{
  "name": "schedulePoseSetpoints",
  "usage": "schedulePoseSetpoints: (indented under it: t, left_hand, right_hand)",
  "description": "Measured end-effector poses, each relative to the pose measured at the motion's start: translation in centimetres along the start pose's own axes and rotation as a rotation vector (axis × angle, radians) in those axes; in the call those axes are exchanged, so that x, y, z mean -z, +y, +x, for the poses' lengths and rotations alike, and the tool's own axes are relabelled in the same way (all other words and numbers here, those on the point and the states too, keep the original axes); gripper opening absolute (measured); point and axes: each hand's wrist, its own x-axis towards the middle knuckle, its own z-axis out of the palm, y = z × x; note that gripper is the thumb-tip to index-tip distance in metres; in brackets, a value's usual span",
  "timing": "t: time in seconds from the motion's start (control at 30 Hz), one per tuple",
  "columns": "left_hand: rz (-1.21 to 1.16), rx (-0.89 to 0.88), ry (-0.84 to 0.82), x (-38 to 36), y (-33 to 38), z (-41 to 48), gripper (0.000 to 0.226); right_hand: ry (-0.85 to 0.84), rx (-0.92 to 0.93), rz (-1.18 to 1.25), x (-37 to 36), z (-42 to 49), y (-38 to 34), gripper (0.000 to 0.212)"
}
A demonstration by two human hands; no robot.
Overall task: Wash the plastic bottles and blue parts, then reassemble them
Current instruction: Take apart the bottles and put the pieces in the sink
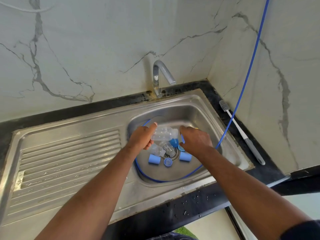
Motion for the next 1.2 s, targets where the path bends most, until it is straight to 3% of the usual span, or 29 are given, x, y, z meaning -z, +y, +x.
schedulePoseSetpoints:
  t: [0.23,0.33,0.43,0.63,0.83,0.97,1.13,1.2]
  left_hand:
    - [0.235,-0.032,-0.116,-2.1,-2.0,2.9,0.044]
    - [0.412,-0.045,-0.127,-4.7,-3.1,4.0,0.053]
    - [0.551,-0.091,-0.18,-7.8,-4.2,4.9,0.046]
    - [0.856,-0.141,-0.24,-12.2,-5.5,6.1,0.049]
    - [0.733,-0.164,-0.263,-14.3,-6.1,6.9,0.037]
    - [0.613,-0.264,-0.103,-13.0,-4.8,7.9,0.024]
    - [0.184,-0.283,-0.094,-9.6,-1.0,7.6,0.019]
    - [0.024,-0.313,-0.172,-8.8,0.5,6.5,0.02]
  right_hand:
    - [0.005,-0.191,0.311,-0.2,0.0,2.6,0.038]
    - [-0.023,-0.237,0.352,-0.6,-0.1,3.9,0.035]
    - [-0.055,-0.257,0.336,-1.5,-0.2,5.1,0.032]
    - [-0.071,-0.267,0.409,-2.5,-0.2,6.2,0.045]
    - [-0.017,-0.291,0.541,-3.1,0.3,6.3,0.045]
    - [0.007,-0.35,0.656,-3.4,0.7,6.5,0.044]
    - [-0.013,-0.534,1.098,-2.4,1.2,5.3,0.023]
    - [-0.05,-0.554,1.214,-2.2,1.6,4.4,0.033]
